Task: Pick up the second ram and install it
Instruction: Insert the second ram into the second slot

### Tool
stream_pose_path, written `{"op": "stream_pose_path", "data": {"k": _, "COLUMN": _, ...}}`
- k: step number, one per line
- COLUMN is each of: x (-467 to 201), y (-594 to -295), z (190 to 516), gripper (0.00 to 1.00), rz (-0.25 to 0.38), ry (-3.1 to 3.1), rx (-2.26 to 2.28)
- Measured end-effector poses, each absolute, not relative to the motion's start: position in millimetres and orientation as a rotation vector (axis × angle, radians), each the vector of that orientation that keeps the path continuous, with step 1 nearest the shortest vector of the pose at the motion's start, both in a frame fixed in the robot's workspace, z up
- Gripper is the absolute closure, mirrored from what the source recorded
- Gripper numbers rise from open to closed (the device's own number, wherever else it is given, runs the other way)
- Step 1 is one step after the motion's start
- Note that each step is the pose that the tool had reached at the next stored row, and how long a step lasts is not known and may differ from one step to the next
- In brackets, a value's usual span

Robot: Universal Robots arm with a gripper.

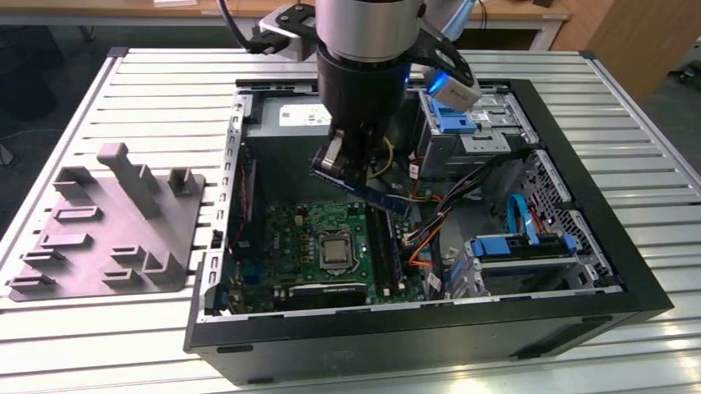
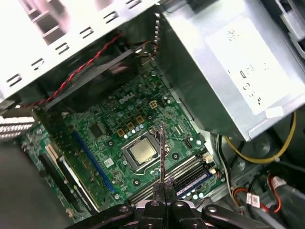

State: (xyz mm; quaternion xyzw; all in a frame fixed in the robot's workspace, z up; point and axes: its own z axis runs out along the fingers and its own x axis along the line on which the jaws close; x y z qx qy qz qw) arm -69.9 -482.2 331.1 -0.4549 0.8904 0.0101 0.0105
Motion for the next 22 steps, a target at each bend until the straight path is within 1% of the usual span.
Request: {"op": "stream_pose_path", "data": {"k": 22, "x": -69.9, "y": -482.2, "z": 326.9, "gripper": 0.89, "rz": 0.024, "ry": 3.002, "rx": -0.837}}
